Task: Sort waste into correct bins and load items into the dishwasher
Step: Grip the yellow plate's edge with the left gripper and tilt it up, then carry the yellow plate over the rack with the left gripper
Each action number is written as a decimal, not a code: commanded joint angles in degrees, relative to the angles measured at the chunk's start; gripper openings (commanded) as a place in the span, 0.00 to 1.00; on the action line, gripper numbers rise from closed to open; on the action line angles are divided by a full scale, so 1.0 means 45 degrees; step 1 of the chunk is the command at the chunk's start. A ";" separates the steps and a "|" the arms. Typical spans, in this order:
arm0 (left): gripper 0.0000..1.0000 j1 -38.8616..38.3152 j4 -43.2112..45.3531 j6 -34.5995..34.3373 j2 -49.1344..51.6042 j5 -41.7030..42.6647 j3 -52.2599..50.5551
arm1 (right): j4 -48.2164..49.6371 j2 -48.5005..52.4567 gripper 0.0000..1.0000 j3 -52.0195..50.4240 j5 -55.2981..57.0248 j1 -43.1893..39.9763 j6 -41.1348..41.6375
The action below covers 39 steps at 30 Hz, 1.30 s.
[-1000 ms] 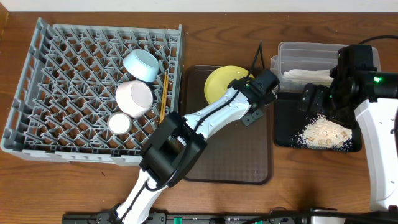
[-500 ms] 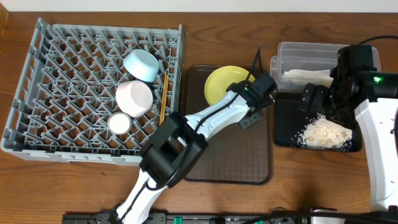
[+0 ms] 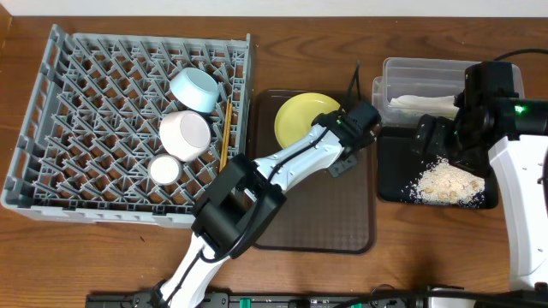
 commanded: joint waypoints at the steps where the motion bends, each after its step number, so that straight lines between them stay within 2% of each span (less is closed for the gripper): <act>1: 0.08 0.0053 -0.0622 -0.0019 0.0160 0.0219 -0.0049 | -0.0019 -0.0233 0.99 0.0049 -0.0010 -0.0121 -0.0165; 21: 0.08 0.0092 -0.1535 -0.1253 -0.4289 0.0228 0.0117 | -0.0121 -0.0233 0.99 0.0049 -0.0010 -0.0121 -0.0165; 27: 0.08 0.0627 -0.1515 -0.1739 -0.6096 0.0238 0.0117 | -0.0141 -0.0233 0.99 0.0049 -0.0010 -0.0121 -0.0165; 30: 0.08 0.1287 -0.1481 -0.2613 -0.6965 0.0364 0.0117 | -0.0146 -0.0233 0.99 0.0049 -0.0010 -0.0121 -0.0165; 33: 0.08 0.2210 -0.1472 -0.3002 -0.7562 0.1715 0.0117 | -0.0146 -0.0233 0.99 0.0049 -0.0005 -0.0121 -0.0165; 39: 0.08 0.4794 -0.1409 -0.3580 -0.7762 0.6450 0.0117 | -0.0170 -0.0233 0.99 0.0049 -0.0005 -0.0121 -0.0165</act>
